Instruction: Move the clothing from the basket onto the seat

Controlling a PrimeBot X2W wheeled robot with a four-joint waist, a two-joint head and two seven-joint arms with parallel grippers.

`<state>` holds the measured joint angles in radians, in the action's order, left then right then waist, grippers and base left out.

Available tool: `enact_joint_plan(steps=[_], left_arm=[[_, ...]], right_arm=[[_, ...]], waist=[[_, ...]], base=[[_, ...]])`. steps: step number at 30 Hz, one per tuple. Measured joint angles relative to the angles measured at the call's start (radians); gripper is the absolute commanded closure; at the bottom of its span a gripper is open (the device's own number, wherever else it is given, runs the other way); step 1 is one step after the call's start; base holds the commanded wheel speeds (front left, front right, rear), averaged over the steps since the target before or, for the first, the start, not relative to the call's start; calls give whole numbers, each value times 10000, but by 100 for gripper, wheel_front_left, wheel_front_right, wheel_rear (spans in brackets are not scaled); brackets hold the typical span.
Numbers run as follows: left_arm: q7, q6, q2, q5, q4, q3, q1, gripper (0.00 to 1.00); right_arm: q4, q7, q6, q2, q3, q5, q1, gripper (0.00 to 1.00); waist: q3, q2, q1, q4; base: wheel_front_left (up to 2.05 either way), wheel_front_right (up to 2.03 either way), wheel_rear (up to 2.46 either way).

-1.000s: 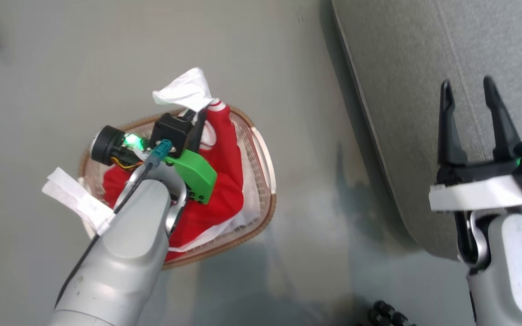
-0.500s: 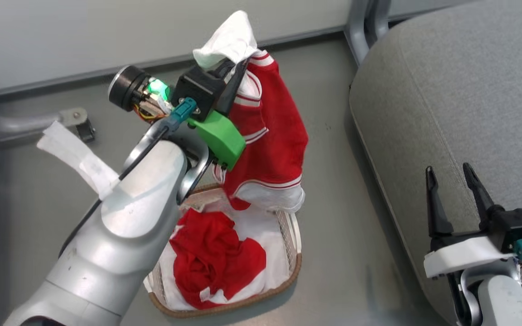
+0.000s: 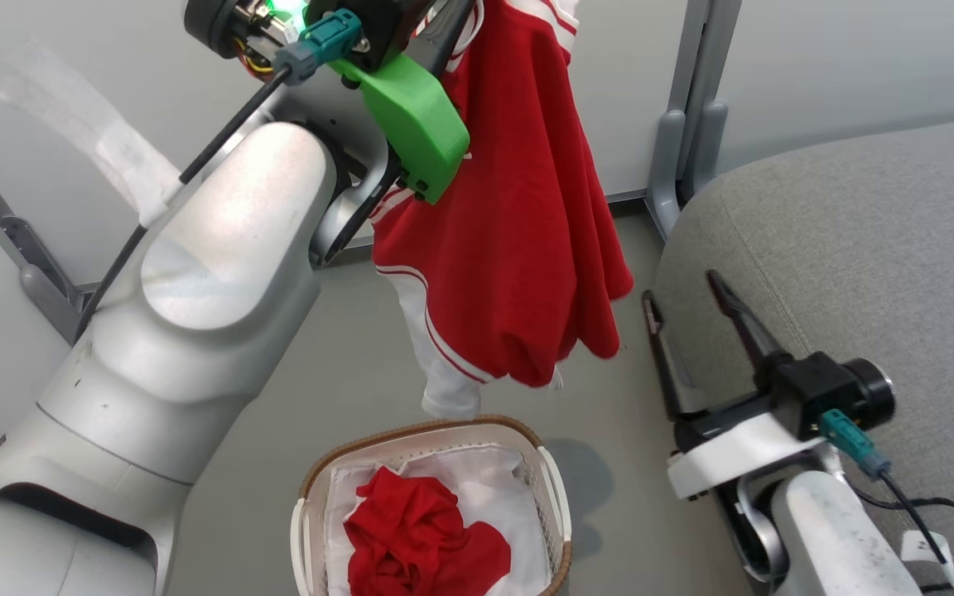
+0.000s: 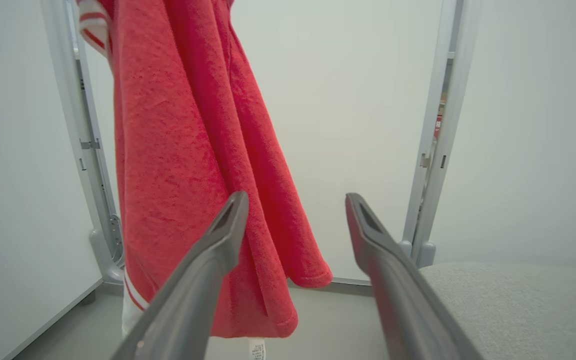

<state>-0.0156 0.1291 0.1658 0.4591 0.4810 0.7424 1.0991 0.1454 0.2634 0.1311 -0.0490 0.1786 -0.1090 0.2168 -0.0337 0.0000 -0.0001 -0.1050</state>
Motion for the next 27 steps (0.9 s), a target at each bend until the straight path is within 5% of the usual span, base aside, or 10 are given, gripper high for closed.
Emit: enact_joint_plan(steps=[10, 27], left_arm=[[12, 0, -245, 813, 727, 489, 447, 100], [117, 0, -731, 1415, 625, 1035, 570, 100]], right_arm=[[393, 0, 2, 19, 2811, -846, 1078, 0], [4257, 10, 2, 4, 2943, -199, 3646, 0]], waist=[[-174, 0, 0, 152], [-139, 0, 0, 864]], base=[[0, 0, 0], [0, 0, 0]])
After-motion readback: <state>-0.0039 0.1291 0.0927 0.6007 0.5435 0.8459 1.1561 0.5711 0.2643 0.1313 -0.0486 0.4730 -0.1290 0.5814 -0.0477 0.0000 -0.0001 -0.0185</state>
